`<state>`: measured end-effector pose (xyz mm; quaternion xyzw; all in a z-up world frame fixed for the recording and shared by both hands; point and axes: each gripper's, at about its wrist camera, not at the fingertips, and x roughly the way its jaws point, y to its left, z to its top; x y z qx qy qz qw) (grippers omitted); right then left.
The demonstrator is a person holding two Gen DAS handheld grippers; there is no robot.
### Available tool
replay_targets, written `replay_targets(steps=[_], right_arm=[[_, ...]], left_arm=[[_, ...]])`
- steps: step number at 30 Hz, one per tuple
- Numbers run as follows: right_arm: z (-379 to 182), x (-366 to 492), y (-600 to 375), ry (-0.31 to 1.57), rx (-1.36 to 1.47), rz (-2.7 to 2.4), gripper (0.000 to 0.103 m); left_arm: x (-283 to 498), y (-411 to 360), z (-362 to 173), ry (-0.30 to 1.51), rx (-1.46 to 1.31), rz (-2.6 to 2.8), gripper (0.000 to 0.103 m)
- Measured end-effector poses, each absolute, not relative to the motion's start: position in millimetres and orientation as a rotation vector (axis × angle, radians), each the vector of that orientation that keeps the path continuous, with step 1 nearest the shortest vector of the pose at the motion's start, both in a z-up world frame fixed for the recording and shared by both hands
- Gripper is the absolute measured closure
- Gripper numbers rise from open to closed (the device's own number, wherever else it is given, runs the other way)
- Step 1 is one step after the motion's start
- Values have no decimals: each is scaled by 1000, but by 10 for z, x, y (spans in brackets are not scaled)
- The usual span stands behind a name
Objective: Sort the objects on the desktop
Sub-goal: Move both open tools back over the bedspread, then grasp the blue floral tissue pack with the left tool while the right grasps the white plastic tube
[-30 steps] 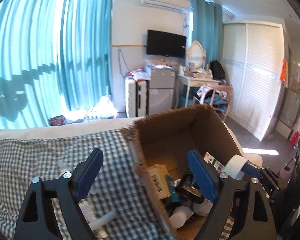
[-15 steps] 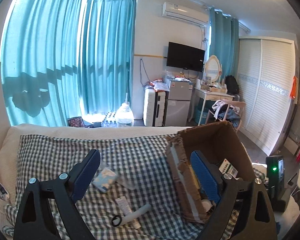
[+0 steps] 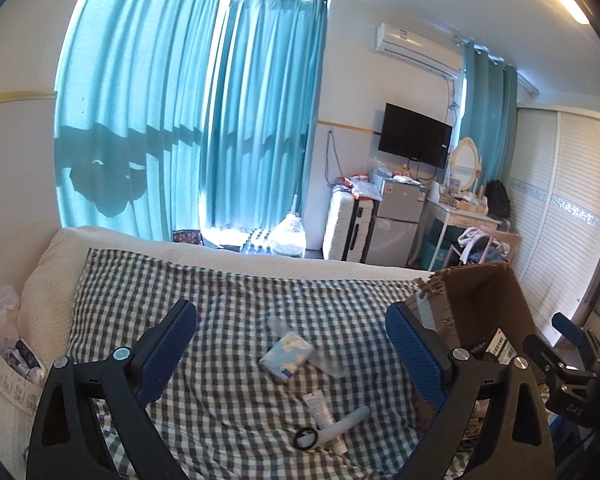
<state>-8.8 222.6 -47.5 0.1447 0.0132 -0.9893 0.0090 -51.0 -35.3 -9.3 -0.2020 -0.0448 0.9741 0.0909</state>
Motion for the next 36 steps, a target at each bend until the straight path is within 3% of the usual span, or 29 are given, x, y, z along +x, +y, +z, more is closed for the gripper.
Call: replay_targets(steps=[8, 21, 25, 35, 36], right_arm=[[-698, -158, 1822, 54, 382, -3065, 0], [-1460, -619, 1429, -35, 672, -2856, 1], [-1756, -817, 1390, -34, 802, -2822, 16], [-2352, -1225, 1435, -110, 1113, -2763, 35], [-2398, -1257, 1440, -119, 1147, -2761, 42]], left_arm=[[-545, -568, -270, -21, -534, 3008, 0], [-1124, -508, -787, 16, -646, 2908, 0], [-1457, -417, -876, 42, -694, 2902, 0], [-1885, -264, -1539, 26, -839, 2799, 0], [-1923, -245, -1607, 45, -849, 2793, 0]])
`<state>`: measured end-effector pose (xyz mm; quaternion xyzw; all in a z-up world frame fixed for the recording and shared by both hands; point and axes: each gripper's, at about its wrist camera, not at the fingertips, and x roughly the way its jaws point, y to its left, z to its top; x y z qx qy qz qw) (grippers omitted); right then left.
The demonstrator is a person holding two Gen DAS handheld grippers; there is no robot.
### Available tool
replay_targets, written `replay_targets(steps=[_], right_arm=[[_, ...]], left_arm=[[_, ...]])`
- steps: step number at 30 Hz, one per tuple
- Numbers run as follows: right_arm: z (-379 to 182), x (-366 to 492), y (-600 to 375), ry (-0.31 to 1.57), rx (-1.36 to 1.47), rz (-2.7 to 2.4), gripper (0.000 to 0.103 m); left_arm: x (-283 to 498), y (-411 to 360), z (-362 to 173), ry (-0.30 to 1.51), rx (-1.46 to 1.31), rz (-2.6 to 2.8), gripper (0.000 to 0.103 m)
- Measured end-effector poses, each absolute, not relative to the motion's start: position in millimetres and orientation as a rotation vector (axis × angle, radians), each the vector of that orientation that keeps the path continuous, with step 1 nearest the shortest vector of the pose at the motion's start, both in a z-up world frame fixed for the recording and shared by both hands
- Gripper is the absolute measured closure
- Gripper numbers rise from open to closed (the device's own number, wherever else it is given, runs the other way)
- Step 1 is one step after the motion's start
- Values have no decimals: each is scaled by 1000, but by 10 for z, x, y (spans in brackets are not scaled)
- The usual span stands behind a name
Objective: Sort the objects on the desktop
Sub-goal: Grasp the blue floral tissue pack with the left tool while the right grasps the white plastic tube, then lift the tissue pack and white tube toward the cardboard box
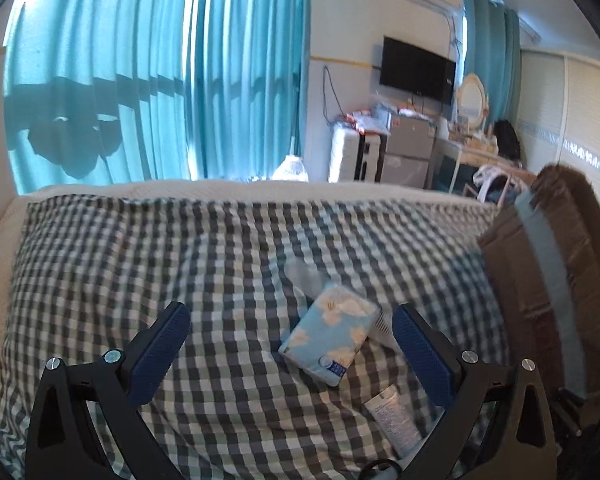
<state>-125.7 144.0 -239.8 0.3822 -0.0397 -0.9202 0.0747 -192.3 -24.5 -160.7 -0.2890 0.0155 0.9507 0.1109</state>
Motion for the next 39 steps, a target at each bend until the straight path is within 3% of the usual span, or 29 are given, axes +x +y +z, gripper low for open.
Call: replay_targets(steps=[1, 3, 6, 11, 16, 18, 21, 30, 35, 36, 37, 38, 39], right_arm=[[-2468, -1305, 1457, -133, 1201, -2776, 55], [-2583, -1356, 1466, -153, 1253, -2773, 61], [-2665, -1395, 1533, -249, 1253, -2746, 61], [-2754, -1472, 1622, -354, 1257, -2719, 51], [-2799, -1478, 1666, -390, 1243, -2697, 47], [-2809, -1453, 1681, -414, 1223, -2684, 47], [-2846, -1443, 1739, -489, 1209, -2639, 46], [-2945, -1600, 1646, -453, 1274, -2623, 46], [-2939, -1651, 1454, -271, 1319, -2669, 46], [-2933, -1637, 1441, -253, 1309, -2676, 49], [-2914, -1616, 1448, -265, 1274, -2659, 73], [-2913, -1614, 1450, -289, 1266, -2626, 82], [-2902, -1603, 1442, -292, 1255, -2624, 83]], left_arm=[[-1975, -221, -1686, 63, -863, 2784, 0], [-2056, -198, -1804, 85, -879, 2792, 0], [-2183, -197, -1948, 66, -902, 2787, 0], [-2303, -115, -2130, 25, -937, 2717, 0], [-2286, 137, -2307, 183, -1008, 2646, 0], [-2275, 194, -2359, 255, -1043, 2657, 10], [-2212, 200, -2342, 269, -1042, 2642, 39], [-1990, 162, -2150, 248, -1031, 2640, 43], [-1868, 17, -1941, 162, -1010, 2662, 43], [-1831, -9, -1894, 148, -1003, 2670, 43], [-1787, -35, -1839, 135, -993, 2677, 43], [-1730, -66, -1775, 124, -978, 2683, 43], [-1706, -107, -1727, 118, -965, 2688, 43]])
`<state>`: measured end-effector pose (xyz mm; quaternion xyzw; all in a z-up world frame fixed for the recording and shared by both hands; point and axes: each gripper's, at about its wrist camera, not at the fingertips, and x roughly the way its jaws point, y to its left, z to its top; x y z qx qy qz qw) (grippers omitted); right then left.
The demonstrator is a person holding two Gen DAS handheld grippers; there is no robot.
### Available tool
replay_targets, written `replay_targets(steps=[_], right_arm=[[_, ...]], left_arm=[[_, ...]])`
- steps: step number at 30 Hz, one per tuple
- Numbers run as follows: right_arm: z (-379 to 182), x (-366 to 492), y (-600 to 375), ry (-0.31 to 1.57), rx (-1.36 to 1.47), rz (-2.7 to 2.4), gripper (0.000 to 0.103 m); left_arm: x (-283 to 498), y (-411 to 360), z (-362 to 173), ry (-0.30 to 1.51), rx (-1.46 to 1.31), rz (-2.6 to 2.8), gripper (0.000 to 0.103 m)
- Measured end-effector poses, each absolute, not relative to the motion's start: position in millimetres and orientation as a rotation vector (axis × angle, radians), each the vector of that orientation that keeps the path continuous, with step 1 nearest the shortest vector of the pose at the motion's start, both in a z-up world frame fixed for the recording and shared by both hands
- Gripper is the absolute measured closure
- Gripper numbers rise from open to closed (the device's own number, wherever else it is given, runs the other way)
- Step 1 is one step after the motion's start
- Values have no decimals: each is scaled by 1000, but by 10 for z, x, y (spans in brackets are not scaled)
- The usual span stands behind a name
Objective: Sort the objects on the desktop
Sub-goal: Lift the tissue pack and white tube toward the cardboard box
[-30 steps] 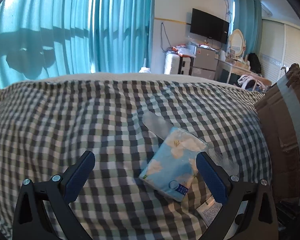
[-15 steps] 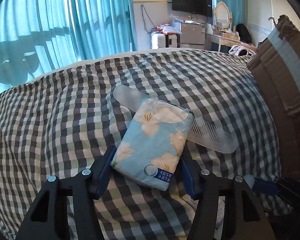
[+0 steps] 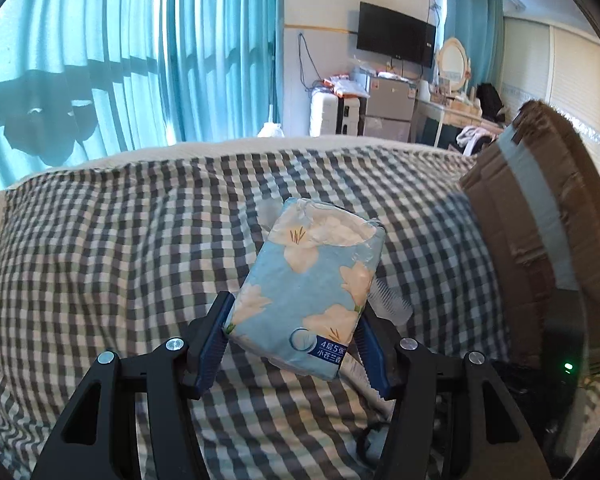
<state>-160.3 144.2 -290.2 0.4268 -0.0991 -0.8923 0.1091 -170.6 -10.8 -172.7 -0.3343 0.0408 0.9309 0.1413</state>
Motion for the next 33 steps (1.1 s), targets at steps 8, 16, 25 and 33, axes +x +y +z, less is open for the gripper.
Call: replay_targets(steps=[8, 16, 25, 33], right_arm=[[-2481, -1386, 1422, -311, 1011, -2654, 87], [-2000, -997, 1372, -80, 767, -2745, 87], [-1437, -558, 1270, 38, 523, -2803, 87], [-941, -160, 1261, 68, 324, -2830, 87]], left_arm=[[-1194, -251, -1226, 99, -793, 2779, 43], [-919, -369, -915, 61, -683, 2836, 43], [-600, -403, -620, 15, -609, 2864, 43], [-359, -326, -384, 21, -547, 2878, 43]])
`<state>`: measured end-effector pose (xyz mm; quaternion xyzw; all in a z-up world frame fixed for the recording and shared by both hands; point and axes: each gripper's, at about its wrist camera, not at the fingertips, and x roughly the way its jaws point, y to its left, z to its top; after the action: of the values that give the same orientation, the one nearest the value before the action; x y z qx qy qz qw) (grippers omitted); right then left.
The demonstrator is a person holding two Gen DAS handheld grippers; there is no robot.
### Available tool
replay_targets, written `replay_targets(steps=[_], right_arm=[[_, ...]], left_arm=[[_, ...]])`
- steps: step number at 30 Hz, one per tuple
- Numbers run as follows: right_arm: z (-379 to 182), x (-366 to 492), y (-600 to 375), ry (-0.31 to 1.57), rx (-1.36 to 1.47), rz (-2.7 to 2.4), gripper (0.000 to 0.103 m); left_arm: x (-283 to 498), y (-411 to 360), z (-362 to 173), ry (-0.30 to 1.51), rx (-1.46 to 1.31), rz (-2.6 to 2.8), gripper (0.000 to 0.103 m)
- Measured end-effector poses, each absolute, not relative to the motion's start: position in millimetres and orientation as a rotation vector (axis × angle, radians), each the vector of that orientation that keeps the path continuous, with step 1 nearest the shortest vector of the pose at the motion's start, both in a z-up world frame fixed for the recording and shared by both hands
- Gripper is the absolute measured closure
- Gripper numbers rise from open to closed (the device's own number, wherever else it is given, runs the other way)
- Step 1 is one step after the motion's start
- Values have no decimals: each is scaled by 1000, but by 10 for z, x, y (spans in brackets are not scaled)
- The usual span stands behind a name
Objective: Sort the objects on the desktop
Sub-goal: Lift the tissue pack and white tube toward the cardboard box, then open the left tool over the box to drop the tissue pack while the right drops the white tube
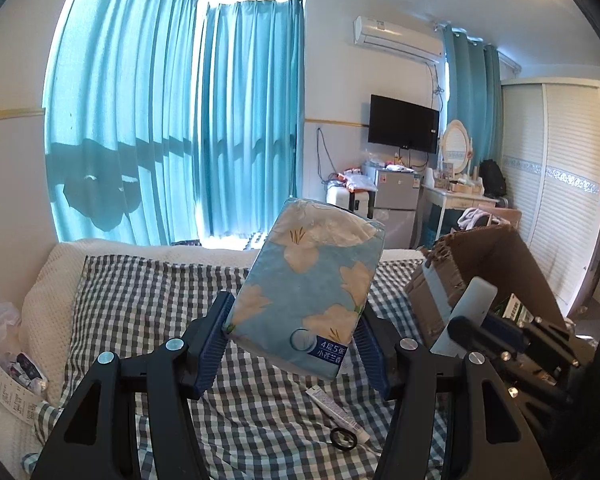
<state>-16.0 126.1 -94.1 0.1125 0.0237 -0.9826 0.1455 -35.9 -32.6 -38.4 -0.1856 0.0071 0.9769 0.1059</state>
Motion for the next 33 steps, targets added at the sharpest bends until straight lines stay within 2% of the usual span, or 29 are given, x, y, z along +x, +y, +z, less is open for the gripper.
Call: replay_targets(steps=[8, 17, 23, 33], right_arm=[[-616, 166, 1311, 137, 195, -2870, 86], [-528, 345, 1530, 182, 160, -2943, 85], [-395, 459, 1734, 172, 122, -3005, 85], [-300, 494, 2214, 113, 91, -3118, 85]], left_arm=[[-177, -181, -157, 10, -478, 2884, 43], [-133, 74, 79, -2, -436, 2863, 43], [-153, 395, 171, -12, -444, 2765, 43], [-168, 1051, 346, 89, -419, 2665, 43]])
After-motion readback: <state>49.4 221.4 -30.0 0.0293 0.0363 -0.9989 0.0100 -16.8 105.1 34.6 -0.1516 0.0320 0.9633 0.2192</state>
